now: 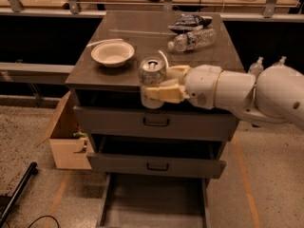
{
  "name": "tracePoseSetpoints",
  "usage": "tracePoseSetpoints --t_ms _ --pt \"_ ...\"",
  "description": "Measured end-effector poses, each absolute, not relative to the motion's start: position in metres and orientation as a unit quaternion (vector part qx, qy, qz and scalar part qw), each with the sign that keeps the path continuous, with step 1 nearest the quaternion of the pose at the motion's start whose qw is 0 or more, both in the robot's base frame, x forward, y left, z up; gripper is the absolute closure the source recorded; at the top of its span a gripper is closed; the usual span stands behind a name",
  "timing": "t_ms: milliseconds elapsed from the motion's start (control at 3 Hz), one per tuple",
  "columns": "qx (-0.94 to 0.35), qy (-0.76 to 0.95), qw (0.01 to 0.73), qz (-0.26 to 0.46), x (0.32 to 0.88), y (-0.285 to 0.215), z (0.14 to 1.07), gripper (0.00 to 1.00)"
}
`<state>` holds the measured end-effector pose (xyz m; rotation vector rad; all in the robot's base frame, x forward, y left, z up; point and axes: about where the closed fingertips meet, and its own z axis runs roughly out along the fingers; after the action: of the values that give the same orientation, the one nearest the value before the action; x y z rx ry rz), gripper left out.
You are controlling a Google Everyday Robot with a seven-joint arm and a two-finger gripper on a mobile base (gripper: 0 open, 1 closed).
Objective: Place 7up can into bottom drawer
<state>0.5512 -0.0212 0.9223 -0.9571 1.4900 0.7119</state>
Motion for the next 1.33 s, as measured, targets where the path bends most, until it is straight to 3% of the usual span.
tracePoseSetpoints --t_ms 667,1333 --pt "-0.473 0.57 0.584 0.332 0.507 0.036 0.833 1.0" --pt "-0.518 0.567 0.544 0.338 0.474 0.051 0.722 1.0"
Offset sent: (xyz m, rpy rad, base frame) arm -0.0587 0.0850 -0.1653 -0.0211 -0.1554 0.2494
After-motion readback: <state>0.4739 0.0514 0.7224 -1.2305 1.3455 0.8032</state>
